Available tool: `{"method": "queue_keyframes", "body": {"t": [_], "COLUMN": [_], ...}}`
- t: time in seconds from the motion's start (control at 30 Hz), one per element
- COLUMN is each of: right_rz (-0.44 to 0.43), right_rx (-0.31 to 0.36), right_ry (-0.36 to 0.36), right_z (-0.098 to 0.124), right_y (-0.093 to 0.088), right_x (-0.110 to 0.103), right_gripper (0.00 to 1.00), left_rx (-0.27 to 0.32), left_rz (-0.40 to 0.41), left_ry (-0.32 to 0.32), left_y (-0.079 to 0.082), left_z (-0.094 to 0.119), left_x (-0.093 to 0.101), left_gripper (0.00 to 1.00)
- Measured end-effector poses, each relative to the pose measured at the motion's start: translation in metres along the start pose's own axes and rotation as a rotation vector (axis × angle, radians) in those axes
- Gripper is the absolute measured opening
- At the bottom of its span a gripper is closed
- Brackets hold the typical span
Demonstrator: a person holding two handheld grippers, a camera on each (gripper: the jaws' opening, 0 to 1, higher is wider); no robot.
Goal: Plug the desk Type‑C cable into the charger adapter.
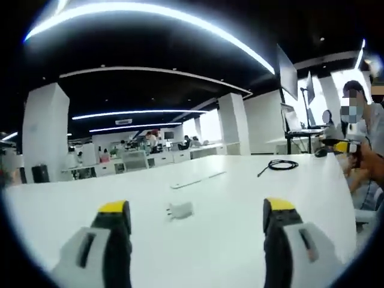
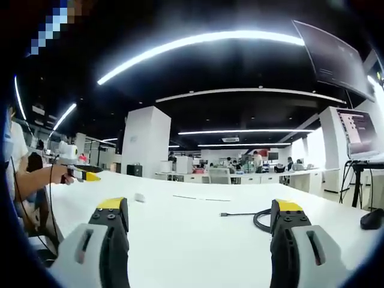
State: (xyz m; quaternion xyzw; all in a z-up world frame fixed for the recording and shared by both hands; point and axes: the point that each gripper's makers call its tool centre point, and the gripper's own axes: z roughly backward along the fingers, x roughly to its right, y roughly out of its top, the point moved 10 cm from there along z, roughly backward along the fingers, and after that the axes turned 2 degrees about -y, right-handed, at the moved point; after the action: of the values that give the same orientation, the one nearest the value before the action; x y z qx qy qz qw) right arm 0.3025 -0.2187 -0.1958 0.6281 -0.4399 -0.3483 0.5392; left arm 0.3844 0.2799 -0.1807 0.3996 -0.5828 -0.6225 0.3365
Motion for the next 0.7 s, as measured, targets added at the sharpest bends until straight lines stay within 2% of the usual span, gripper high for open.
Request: {"method": "queue_keyframes", "body": {"t": [0.2,0.3,0.4,0.5,0.6,0.7], "right_rz": [-0.005,-0.007,-0.010,-0.013,-0.015,-0.015], "right_rx": [-0.011,-0.013,-0.015,-0.020,-0.023,-0.026], "right_ry": [0.007,0.010,0.012,0.014,0.013,0.011], "right_z": [0.000,-0.001,-0.001,-0.001,-0.001,0.000], "right_y": [-0.004,-0.005,-0.006,-0.008,-0.008,-0.009], "right_x": [-0.001,-0.001,-0.002,-0.002,-0.002,-0.001], "right_gripper": [1.00,1.00,1.00,1.00,1.00,1.00], "left_rx": [-0.033,-0.060,-0.069,-0.083,-0.139,-0.153], "left_rz": [-0.024,-0.045,-0.054,-0.048,-0.019,-0.014], "left_ry": [-0.031,-0.064,-0.069,-0.078,-0.132,-0.129], "left_y": [0.004,0.006,0.007,0.009,0.010,0.010], "left_z": [-0.017,-0.031,-0.043,-0.058,-0.074,-0.089], "left_x": [-0.012,-0.020,-0.030,-0.041,-0.050,-0.061], "left_gripper": [0.89,0.88,0.87,0.86,0.85,0.84]}}
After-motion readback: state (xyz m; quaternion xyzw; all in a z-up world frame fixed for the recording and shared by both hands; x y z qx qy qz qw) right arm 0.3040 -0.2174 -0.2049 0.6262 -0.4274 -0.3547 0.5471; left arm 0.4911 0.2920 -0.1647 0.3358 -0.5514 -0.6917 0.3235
